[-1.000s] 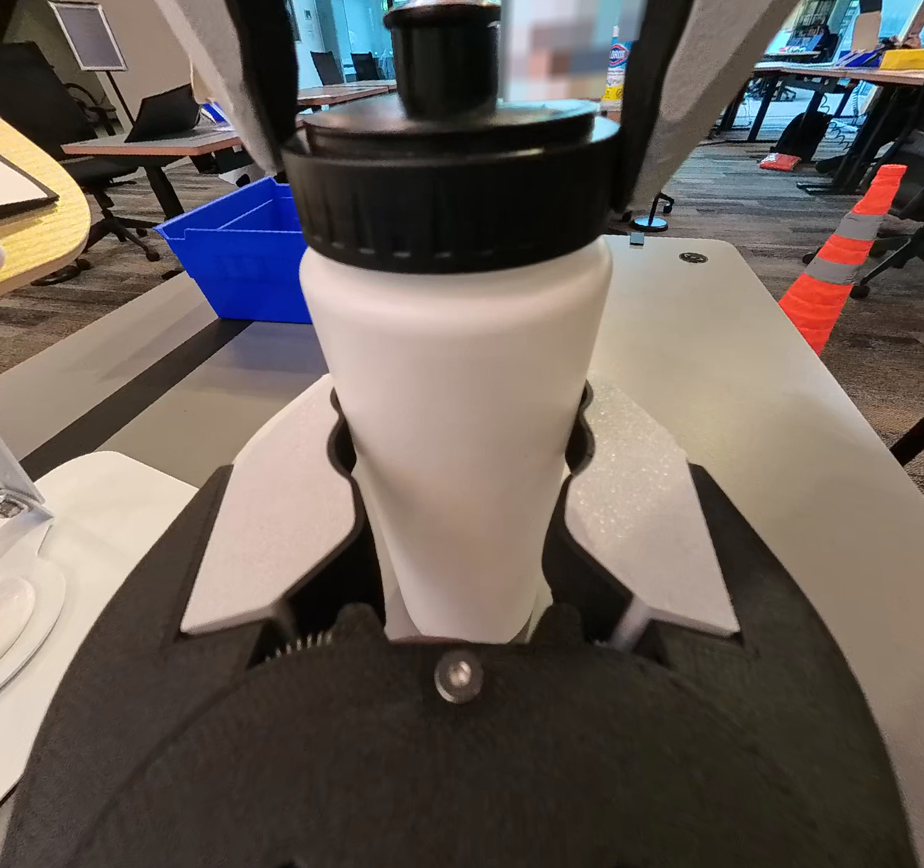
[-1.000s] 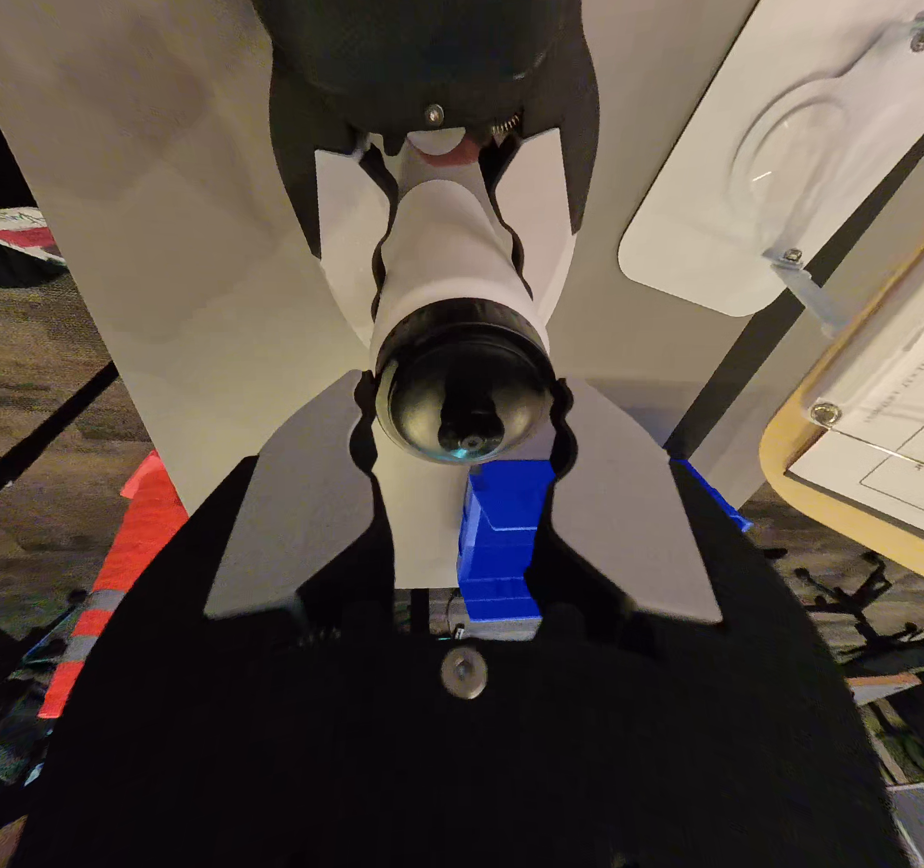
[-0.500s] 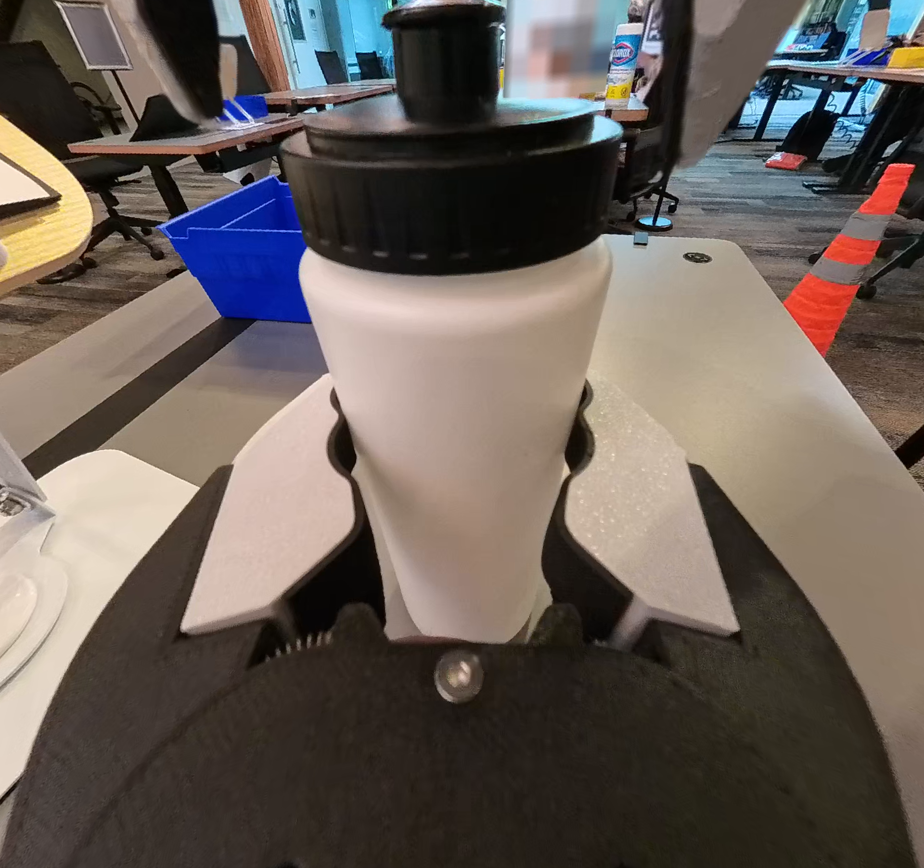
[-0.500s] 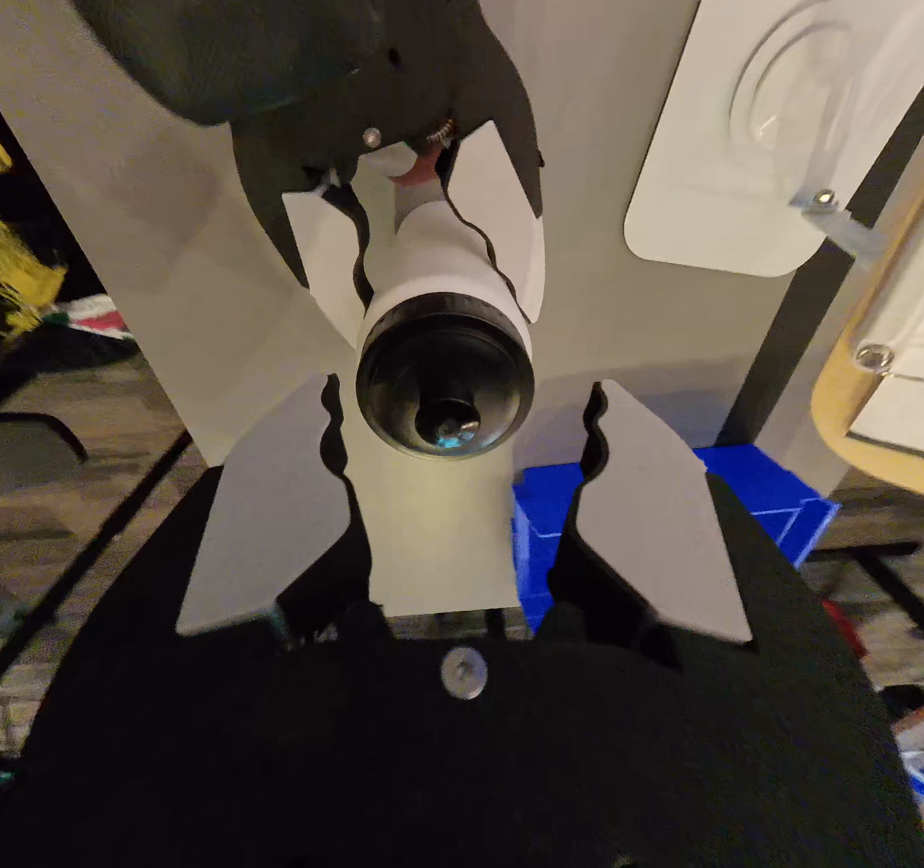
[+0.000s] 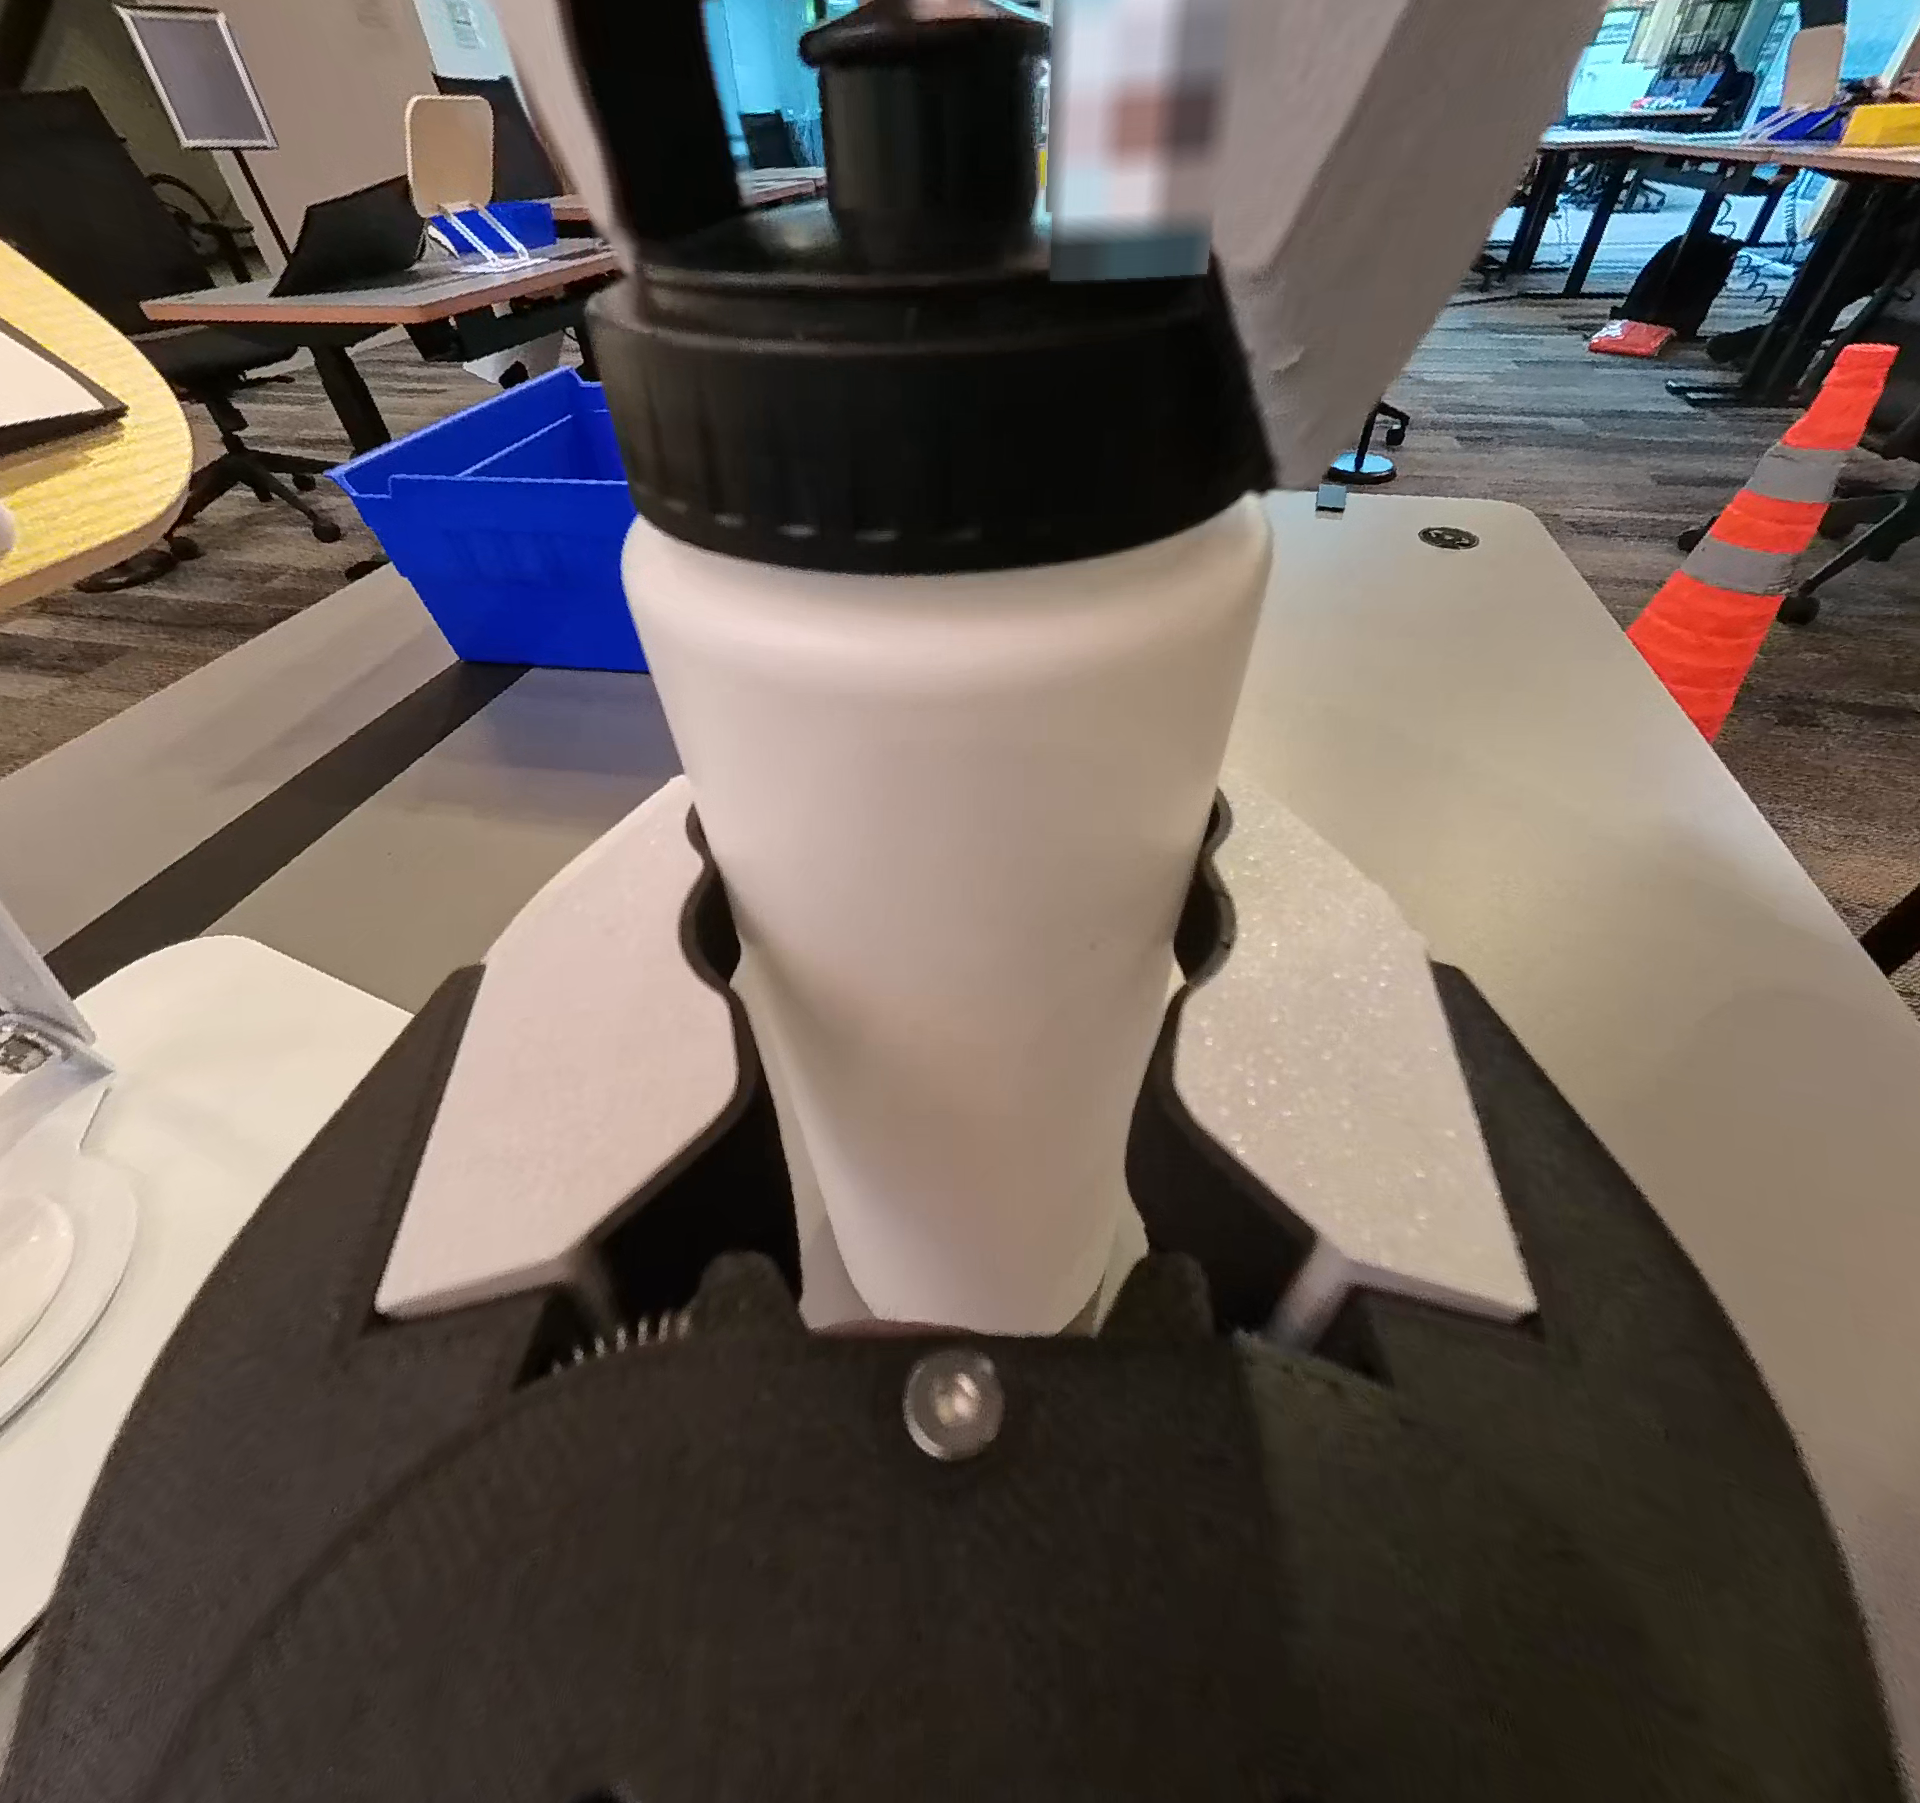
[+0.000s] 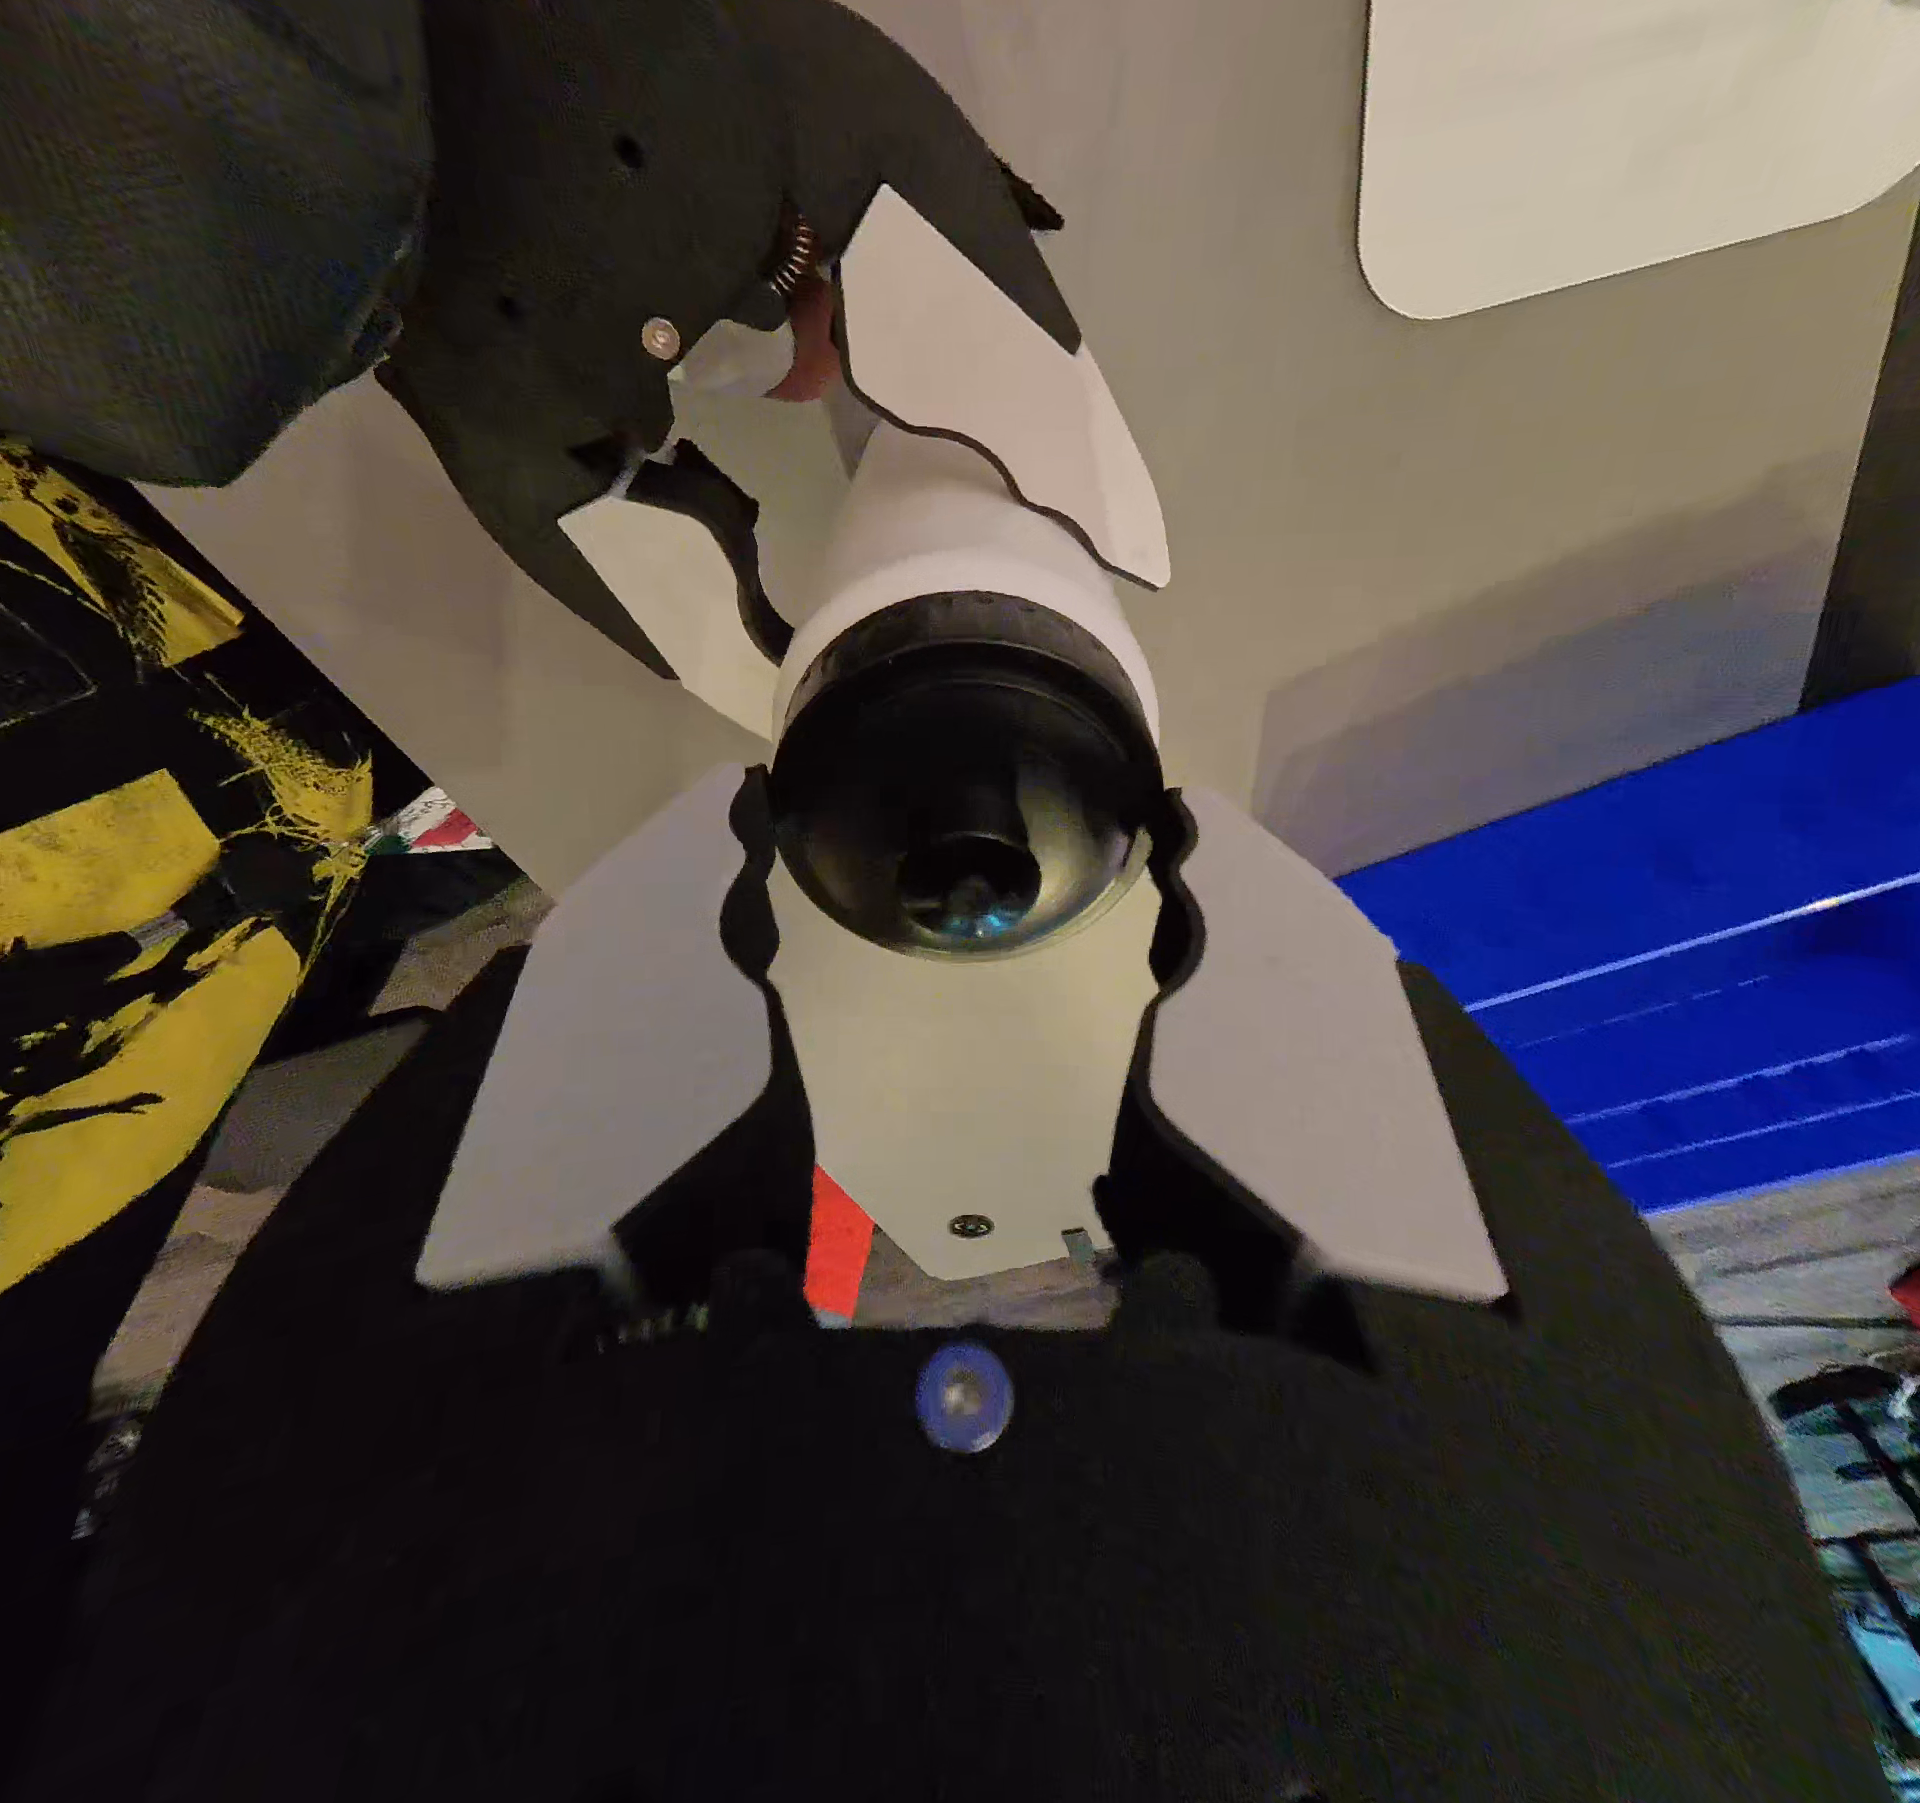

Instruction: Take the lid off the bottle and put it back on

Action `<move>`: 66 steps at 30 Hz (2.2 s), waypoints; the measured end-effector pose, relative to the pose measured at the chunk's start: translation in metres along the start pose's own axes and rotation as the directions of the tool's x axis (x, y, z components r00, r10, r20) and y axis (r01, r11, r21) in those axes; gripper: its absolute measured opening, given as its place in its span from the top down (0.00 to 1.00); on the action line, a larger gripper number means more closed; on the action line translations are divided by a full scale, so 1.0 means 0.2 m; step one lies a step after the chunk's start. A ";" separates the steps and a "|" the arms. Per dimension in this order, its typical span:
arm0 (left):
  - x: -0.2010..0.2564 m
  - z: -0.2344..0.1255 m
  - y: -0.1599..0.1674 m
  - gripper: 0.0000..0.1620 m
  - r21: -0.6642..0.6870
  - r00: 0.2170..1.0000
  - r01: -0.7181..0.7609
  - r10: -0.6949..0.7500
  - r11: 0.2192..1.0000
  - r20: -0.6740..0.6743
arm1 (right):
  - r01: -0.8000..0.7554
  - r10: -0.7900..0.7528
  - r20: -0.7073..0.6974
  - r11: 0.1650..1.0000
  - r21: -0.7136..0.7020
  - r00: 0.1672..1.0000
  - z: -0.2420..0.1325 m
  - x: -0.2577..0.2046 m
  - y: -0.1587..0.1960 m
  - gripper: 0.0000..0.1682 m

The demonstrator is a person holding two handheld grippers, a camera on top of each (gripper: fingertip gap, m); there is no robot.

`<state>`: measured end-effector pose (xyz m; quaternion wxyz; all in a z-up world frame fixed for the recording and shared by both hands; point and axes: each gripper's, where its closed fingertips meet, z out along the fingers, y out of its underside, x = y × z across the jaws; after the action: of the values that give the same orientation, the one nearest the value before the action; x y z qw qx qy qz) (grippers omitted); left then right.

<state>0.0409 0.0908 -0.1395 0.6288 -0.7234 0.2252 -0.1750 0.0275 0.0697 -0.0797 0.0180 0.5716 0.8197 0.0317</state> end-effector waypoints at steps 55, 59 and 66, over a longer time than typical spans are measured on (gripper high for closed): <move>0.00 0.00 0.00 0.48 0.006 1.000 0.004 -0.004 1.000 0.000 | 0.381 -0.380 -0.056 0.925 0.001 0.923 -0.05 -0.01 -0.02 0.62; 0.00 0.00 0.00 0.48 0.008 1.000 0.002 -0.002 1.000 0.000 | 0.060 -0.060 -0.023 0.998 0.024 0.998 -0.04 -0.01 -0.03 0.62; 0.00 0.00 0.00 0.48 0.006 1.000 0.001 -0.001 1.000 0.000 | 0.317 -0.314 -0.078 0.948 0.024 0.946 -0.06 0.01 -0.03 0.50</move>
<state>0.0411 0.0907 -0.1393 0.6310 -0.7215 0.2244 -0.1762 0.0206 0.0682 -0.0688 -0.0174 0.4317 0.9012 0.0346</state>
